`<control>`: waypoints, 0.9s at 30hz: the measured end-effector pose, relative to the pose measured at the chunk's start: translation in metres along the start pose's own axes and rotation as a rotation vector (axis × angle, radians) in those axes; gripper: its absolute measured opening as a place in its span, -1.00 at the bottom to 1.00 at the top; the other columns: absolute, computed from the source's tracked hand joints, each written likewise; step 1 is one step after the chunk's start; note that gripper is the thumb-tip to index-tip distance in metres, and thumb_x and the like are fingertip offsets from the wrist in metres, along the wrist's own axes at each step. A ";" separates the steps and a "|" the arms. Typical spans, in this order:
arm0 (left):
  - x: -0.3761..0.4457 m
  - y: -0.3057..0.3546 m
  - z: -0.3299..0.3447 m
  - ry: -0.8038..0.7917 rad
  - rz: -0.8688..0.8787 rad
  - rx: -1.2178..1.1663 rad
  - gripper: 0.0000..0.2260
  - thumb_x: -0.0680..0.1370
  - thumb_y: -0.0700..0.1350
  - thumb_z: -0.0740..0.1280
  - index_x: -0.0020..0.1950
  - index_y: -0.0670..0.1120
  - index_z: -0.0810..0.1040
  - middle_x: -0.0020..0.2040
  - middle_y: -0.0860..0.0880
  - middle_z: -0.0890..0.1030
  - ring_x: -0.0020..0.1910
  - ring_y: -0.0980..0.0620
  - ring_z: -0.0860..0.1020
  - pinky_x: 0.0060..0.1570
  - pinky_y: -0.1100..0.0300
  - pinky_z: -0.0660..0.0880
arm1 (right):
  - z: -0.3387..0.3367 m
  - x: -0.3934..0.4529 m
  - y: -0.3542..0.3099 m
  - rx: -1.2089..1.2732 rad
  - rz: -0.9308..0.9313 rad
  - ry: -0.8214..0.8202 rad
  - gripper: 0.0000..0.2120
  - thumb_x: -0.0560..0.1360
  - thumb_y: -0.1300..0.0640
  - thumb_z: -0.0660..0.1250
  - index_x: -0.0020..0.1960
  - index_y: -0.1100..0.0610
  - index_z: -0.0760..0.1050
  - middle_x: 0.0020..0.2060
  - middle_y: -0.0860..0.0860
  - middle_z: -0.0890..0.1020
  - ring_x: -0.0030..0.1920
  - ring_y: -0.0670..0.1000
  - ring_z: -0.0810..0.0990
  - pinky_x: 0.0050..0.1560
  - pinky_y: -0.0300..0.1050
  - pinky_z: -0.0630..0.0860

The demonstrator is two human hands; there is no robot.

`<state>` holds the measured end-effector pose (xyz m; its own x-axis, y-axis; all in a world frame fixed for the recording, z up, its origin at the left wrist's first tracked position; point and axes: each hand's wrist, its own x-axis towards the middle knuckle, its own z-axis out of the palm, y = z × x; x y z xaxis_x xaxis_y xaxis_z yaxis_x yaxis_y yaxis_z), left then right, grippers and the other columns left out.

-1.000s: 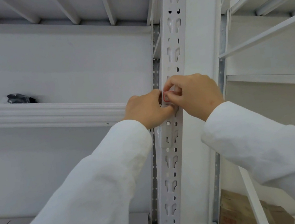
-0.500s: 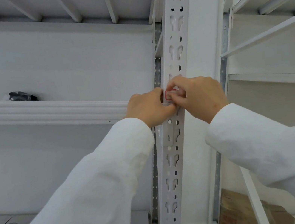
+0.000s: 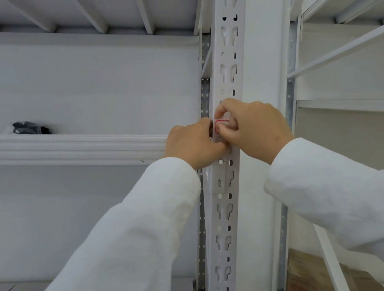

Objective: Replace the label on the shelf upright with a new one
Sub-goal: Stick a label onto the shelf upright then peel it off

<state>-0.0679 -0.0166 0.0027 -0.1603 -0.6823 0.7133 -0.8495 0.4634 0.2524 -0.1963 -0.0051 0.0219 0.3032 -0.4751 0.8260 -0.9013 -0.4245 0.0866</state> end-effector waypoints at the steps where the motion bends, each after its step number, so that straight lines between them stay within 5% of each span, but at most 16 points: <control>1: 0.000 0.000 0.000 0.002 0.001 -0.004 -0.80 0.51 0.07 0.21 -0.02 -0.05 0.39 -0.21 0.03 0.50 -0.14 -0.07 0.43 -0.10 0.18 0.22 | 0.001 -0.001 0.001 -0.013 0.000 0.018 -0.85 0.50 0.03 0.21 0.04 -0.01 0.47 -0.28 0.03 0.60 -0.20 0.15 0.56 -0.18 -0.02 0.50; 5: -0.001 0.001 -0.001 0.005 0.004 -0.017 -0.73 0.50 0.09 0.23 0.07 -0.07 0.45 -0.18 0.02 0.54 -0.13 -0.07 0.46 -0.09 0.17 0.23 | 0.004 -0.002 0.004 -0.087 -0.009 0.014 -0.85 0.52 0.00 0.18 0.04 0.00 0.46 -0.31 0.02 0.56 -0.22 0.17 0.55 -0.23 -0.07 0.42; 12: -0.001 0.001 -0.002 -0.010 0.014 0.012 -0.79 0.46 0.06 0.29 -0.05 -0.02 0.35 -0.19 0.04 0.52 -0.16 -0.06 0.44 -0.11 0.19 0.22 | -0.001 0.002 0.001 -0.115 -0.063 -0.062 -0.88 0.48 0.03 0.22 -0.09 0.01 0.51 -0.27 0.03 0.61 -0.27 0.12 0.50 -0.26 -0.12 0.35; 16: -0.001 0.000 0.000 0.003 0.011 0.004 -0.78 0.51 0.12 0.20 -0.08 -0.02 0.34 -0.29 0.07 0.46 -0.16 -0.05 0.44 -0.10 0.18 0.23 | -0.004 0.000 0.006 -0.020 -0.034 0.039 -0.87 0.49 0.02 0.23 -0.01 0.00 0.50 -0.41 -0.03 0.49 -0.28 0.14 0.54 -0.23 -0.02 0.50; 27: -0.002 0.001 -0.001 0.006 0.000 0.017 -0.76 0.47 0.07 0.26 0.00 -0.06 0.40 -0.19 0.02 0.54 -0.12 -0.09 0.47 -0.10 0.18 0.21 | -0.004 0.004 0.002 -0.134 -0.035 -0.103 -0.85 0.48 0.01 0.21 -0.07 -0.02 0.54 -0.27 -0.01 0.59 -0.22 0.12 0.53 -0.24 -0.13 0.37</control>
<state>-0.0684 -0.0146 0.0023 -0.1570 -0.6790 0.7171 -0.8579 0.4535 0.2416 -0.1984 -0.0049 0.0278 0.3589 -0.5411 0.7605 -0.9208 -0.3388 0.1934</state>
